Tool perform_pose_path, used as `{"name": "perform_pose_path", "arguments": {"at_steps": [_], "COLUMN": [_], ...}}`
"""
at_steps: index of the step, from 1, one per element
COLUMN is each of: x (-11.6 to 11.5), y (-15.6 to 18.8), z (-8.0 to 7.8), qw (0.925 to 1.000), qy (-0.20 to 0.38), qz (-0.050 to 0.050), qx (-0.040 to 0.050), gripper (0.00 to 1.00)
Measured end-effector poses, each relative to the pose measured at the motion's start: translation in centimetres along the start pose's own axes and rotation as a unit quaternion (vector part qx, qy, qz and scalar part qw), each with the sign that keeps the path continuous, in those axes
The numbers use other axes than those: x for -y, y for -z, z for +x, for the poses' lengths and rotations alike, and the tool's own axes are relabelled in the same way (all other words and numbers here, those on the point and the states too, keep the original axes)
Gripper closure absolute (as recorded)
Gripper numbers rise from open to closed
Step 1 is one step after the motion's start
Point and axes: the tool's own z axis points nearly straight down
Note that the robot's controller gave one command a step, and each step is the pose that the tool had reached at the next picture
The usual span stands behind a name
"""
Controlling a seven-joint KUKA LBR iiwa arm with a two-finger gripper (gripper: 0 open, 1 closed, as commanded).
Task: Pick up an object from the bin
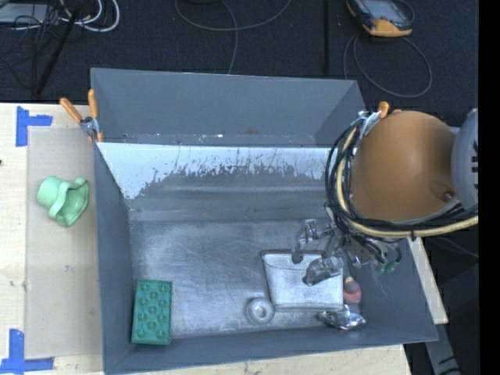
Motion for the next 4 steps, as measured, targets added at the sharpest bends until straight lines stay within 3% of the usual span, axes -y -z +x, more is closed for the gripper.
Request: {"name": "perform_pose_path", "arguments": {"at_steps": [1, 2, 3, 4], "x": [0.1, 1.0, 1.0, 0.7], "y": [-0.5, -15.8, -15.4, -2.7], "z": [0.2, 0.0, 0.0, 1.9], "qw": [1.0, 0.9978, 0.9978, 0.9983], "qy": [-0.001, -0.066, -0.067, 0.059], "qz": [-0.001, 0.0, 0.0, -0.001], "qx": [-0.0042, 0.0041, 0.002, -0.0024], "gripper": [0.0, 0.0, 1.0, 1.0]}}
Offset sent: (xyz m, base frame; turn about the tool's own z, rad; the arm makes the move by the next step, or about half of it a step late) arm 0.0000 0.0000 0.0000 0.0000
